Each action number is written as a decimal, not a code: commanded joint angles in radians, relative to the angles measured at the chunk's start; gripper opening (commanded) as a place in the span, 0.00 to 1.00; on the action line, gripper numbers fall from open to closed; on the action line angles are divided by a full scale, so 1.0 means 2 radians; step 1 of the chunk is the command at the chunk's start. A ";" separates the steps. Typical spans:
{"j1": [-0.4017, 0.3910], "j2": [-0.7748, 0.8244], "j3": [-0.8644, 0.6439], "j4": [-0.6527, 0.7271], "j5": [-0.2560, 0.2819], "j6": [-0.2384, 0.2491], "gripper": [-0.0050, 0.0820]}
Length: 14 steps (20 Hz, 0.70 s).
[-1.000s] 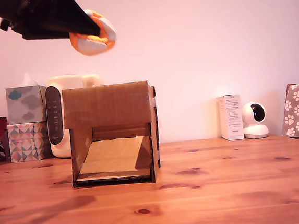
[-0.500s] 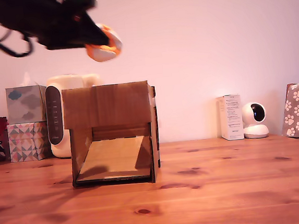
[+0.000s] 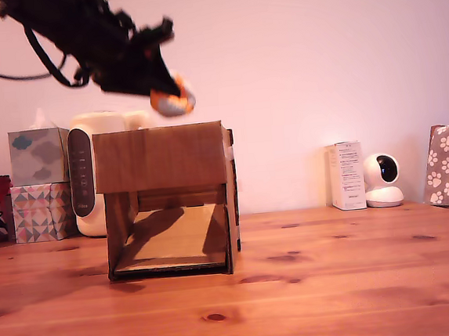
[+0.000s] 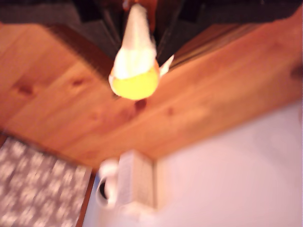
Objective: Drop the footbag into the cardboard dice tower
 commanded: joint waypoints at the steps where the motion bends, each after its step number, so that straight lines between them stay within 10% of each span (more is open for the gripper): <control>1: 0.000 0.003 0.009 -0.005 0.010 0.002 0.40; 4: 0.002 0.003 0.033 -0.038 0.016 0.003 0.87; 6: 0.001 0.003 0.057 -0.080 0.011 0.004 0.87; 9: -0.005 -0.008 0.071 -0.119 0.012 0.006 0.62; 12: -0.006 -0.024 0.071 -0.163 0.015 0.007 0.07; 14: -0.006 -0.034 0.071 -0.189 0.020 0.017 0.03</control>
